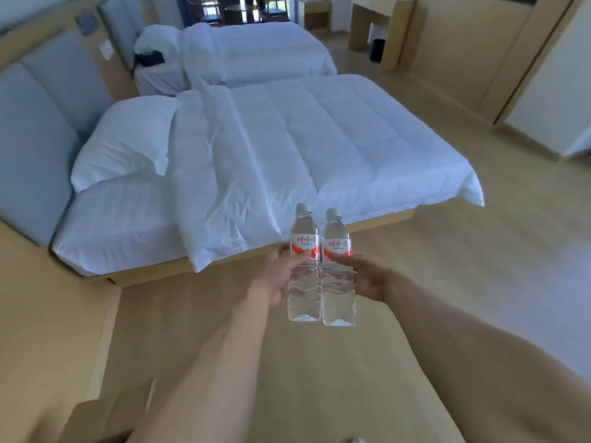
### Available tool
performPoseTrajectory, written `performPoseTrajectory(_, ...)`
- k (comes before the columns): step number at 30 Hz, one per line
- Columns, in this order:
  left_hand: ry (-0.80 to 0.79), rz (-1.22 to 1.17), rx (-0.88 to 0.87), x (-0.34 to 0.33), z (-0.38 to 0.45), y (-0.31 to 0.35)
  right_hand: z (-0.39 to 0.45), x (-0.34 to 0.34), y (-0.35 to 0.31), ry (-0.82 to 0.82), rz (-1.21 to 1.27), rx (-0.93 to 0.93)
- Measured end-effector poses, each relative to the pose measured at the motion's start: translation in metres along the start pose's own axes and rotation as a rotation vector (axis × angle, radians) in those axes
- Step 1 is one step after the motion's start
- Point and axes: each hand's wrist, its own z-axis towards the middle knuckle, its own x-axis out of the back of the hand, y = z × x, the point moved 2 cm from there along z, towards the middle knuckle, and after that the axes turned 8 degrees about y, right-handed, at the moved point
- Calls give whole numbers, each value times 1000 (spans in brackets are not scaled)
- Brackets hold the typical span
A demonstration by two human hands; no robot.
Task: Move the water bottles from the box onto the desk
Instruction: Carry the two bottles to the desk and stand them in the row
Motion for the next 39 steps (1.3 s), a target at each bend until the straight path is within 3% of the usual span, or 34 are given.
performPoseTrajectory(6,-184,102,3,-153,24,-2,-40,136,-20,160,90,29)
performPoseTrajectory(14,-423,271,-13,-307,36,-5,-96,264,-26,396,302,106)
performPoseTrajectory(25,-591,326,-7,-446,74,9,-114,389,-55,618,453,231)
performPoseTrajectory(39,-787,384,26,-614,223,86,-22,518,-179,764,462,261)
